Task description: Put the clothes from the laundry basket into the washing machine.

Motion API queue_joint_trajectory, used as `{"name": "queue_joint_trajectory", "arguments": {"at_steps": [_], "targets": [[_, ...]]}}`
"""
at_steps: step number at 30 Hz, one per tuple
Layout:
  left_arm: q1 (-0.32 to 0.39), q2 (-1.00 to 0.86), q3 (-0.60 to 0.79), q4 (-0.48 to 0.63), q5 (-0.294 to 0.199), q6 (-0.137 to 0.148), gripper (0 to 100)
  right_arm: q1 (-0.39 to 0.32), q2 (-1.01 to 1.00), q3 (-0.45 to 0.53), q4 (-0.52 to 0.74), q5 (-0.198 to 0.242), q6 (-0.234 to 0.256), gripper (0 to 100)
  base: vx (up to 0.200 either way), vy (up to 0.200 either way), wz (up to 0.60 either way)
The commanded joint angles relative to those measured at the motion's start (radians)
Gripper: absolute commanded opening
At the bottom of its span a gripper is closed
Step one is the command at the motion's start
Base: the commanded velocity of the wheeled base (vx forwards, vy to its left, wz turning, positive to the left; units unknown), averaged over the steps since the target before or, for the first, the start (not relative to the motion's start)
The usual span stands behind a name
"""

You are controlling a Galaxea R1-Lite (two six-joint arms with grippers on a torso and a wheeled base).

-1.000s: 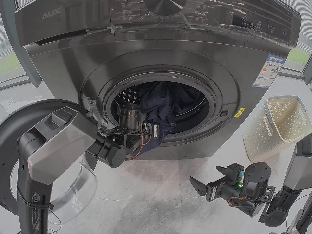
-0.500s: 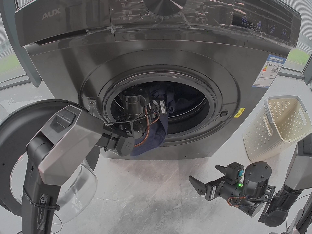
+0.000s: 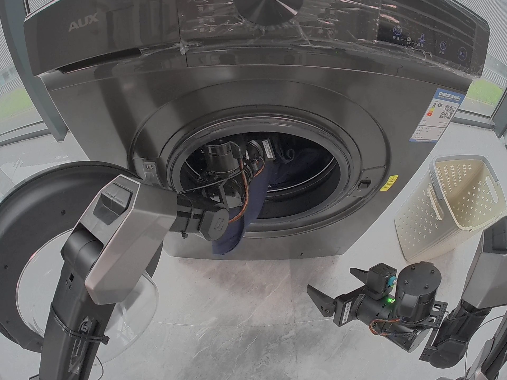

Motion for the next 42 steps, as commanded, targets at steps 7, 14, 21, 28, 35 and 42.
{"name": "queue_joint_trajectory", "arguments": {"at_steps": [7,14,21,28,35,42], "targets": [[-0.022,-0.207,0.390,0.148,0.003,0.017,100,0.000,0.002,0.002,-0.001,0.000,0.000,100,0.000,0.000,0.00],[-0.014,-0.246,0.586,0.158,-0.023,0.071,100,0.006,0.003,0.001,-0.001,0.000,0.001,100,0.000,0.000,0.00],[0.008,-0.161,0.542,0.128,-0.032,0.071,100,0.008,0.003,-0.001,-0.001,0.000,0.001,100,0.000,0.000,0.00],[0.026,-0.095,0.450,0.138,-0.032,0.077,0,0.009,0.003,-0.002,-0.001,0.000,0.000,100,0.000,0.000,0.00],[0.017,-0.070,0.399,0.138,-0.035,0.077,0,0.017,0.000,-0.021,-0.001,0.000,0.000,100,0.000,0.000,0.00],[0.001,-0.053,0.192,0.119,-0.032,0.005,0,0.017,-0.003,-0.019,-0.001,0.000,0.000,100,0.000,0.000,0.00]]}}
